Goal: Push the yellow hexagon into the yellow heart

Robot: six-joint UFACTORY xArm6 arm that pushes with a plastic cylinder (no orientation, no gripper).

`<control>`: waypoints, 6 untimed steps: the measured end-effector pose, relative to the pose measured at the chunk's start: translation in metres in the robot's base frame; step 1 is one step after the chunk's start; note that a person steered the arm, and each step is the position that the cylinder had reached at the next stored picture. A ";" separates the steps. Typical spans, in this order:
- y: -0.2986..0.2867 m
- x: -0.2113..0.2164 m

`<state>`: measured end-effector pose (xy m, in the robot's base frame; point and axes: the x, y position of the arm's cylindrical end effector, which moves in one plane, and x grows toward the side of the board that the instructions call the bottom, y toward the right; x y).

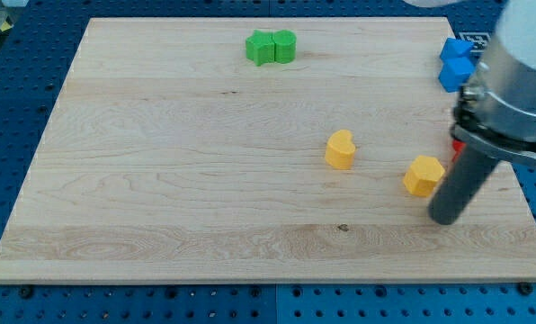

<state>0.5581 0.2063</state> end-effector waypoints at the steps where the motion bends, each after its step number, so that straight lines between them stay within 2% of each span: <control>1: 0.029 -0.010; 3: -0.027 -0.052; 6: -0.061 -0.068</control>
